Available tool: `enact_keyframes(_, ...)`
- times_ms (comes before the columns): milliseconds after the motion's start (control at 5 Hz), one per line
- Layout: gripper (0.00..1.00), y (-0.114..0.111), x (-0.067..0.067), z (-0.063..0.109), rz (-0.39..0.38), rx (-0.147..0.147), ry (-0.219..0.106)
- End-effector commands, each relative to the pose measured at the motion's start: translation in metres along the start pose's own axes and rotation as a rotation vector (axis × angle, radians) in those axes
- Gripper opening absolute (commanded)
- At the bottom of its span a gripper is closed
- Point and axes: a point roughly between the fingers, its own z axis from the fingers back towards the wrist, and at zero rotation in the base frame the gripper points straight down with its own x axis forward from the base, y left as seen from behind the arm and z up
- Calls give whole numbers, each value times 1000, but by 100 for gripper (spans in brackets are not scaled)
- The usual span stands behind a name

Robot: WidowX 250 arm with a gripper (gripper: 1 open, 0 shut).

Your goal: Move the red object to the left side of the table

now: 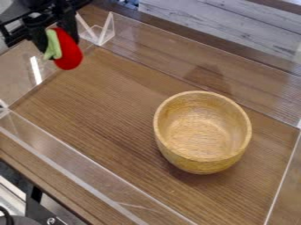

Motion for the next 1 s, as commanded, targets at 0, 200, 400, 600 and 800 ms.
enact_keyframes(0,0,0,3,5,-1,-20,-42)
enact_keyframes(200,0,4,-5,2,-12,-16,-51)
enact_keyframes(400,0,-8,-7,0,1,-18,-60)
enact_keyframes(600,0,-20,-7,-2,9,-21,-72)
enact_keyframes(800,0,-32,-4,-6,19,-24,-96)
